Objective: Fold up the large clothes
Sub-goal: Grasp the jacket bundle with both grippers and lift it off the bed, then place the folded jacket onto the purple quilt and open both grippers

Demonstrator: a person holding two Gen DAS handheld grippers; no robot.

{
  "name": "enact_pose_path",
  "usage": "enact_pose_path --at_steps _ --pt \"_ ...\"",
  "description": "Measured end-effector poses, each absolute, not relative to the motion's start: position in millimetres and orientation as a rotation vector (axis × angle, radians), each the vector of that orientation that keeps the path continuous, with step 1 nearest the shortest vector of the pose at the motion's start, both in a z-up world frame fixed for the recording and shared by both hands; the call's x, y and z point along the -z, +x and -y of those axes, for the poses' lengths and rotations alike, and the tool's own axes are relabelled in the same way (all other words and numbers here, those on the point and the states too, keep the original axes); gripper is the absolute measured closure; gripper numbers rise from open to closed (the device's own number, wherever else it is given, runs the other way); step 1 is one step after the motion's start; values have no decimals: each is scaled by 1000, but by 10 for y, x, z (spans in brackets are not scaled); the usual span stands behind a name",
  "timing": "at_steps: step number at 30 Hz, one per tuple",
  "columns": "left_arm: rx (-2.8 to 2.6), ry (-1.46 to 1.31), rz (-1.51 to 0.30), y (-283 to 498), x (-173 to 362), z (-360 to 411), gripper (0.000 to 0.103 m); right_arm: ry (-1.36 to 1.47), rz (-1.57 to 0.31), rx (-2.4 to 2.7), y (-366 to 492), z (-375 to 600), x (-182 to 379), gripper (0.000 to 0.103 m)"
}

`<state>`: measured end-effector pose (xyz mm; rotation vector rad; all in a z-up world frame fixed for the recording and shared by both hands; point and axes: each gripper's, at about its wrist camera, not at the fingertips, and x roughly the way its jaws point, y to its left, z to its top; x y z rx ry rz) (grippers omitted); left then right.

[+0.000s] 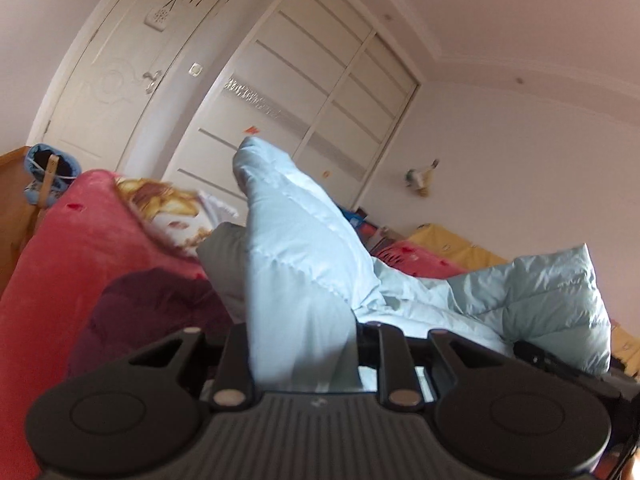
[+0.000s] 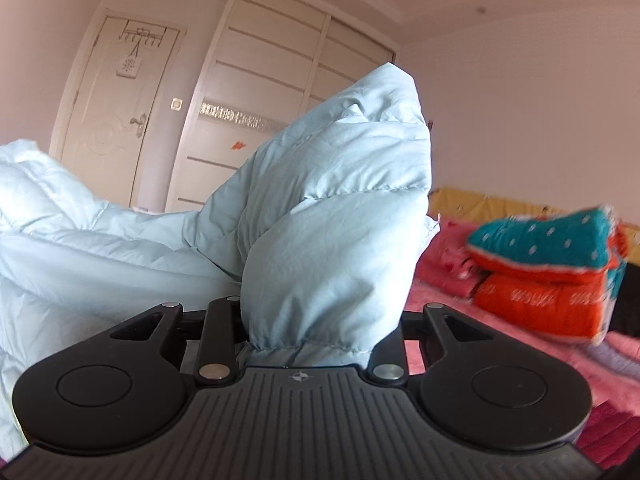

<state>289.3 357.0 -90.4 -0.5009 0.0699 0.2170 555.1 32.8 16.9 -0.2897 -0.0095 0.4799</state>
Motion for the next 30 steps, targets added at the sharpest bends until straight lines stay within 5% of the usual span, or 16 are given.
enact_pose_path --at_steps 8,13,30 --pt "-270 -495 -145 3042 1269 -3715 46 -314 -122 -398 5987 -471 257 38" --pt "-300 -488 -157 3023 1253 -3645 36 -262 -169 -362 5861 -572 249 0" --pt "-401 -416 -55 2629 590 -3457 33 -21 -104 -310 5146 113 -583 0"
